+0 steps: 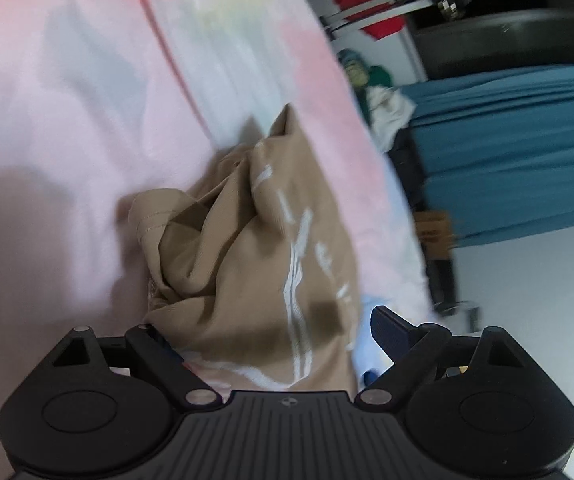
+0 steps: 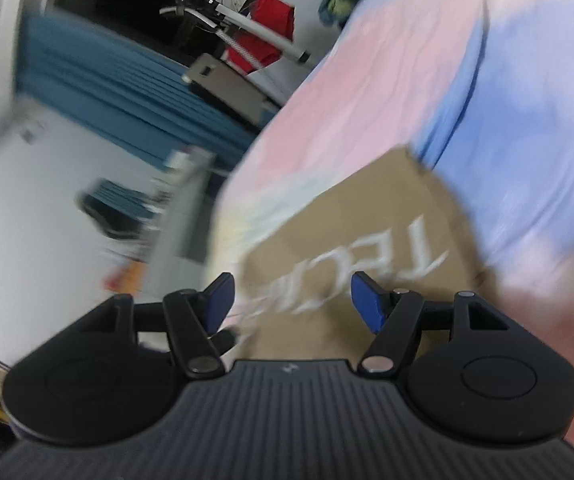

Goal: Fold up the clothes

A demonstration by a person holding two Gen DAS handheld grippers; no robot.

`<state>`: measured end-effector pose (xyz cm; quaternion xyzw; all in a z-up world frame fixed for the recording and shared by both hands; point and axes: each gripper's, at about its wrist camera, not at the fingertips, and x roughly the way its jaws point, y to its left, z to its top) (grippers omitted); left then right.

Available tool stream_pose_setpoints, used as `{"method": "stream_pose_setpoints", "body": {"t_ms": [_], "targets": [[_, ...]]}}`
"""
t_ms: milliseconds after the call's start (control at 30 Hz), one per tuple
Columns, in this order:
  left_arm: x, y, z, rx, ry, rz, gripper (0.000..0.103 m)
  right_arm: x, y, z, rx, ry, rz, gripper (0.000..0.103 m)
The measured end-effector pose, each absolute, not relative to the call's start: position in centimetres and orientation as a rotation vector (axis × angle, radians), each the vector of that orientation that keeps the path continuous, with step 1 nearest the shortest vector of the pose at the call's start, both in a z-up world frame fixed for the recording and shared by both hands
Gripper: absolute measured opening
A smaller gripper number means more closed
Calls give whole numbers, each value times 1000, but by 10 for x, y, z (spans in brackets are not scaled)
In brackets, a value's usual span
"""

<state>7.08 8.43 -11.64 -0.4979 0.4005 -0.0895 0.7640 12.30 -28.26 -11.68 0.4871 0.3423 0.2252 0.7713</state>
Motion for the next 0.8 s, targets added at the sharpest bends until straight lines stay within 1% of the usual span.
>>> {"method": "stream_pose_setpoints", "body": {"t_ms": [133, 300, 333, 367, 400, 467, 533, 600, 733, 800], "targets": [[66, 92, -117, -1147, 809, -251, 90, 118, -269, -131, 1270, 831, 642, 68], [67, 90, -115, -1153, 759, -285, 90, 115, -246, -150, 1361, 976, 652, 69], [67, 90, -115, -1160, 755, -286, 90, 115, -242, -154, 1371, 999, 646, 71], [67, 90, -116, -1167, 751, -288, 90, 115, -239, -158, 1388, 1017, 632, 77], [67, 90, -116, -1173, 749, -287, 90, 114, -238, -164, 1414, 1031, 612, 81], [68, 93, -117, -1187, 741, -293, 90, 113, -237, -175, 1461, 1048, 567, 84], [67, 94, -119, -1208, 735, -297, 90, 112, -239, -186, 1492, 1047, 517, 84], [67, 95, -120, -1228, 727, -300, 90, 108, -246, -195, 1522, 1004, 424, 84], [65, 97, -126, -1249, 733, -294, 90, 96, -274, -198, 1518, 833, 185, 81], [66, 94, -133, -1245, 751, -275, 90, 91, -281, -200, 1559, 783, 147, 81]]}}
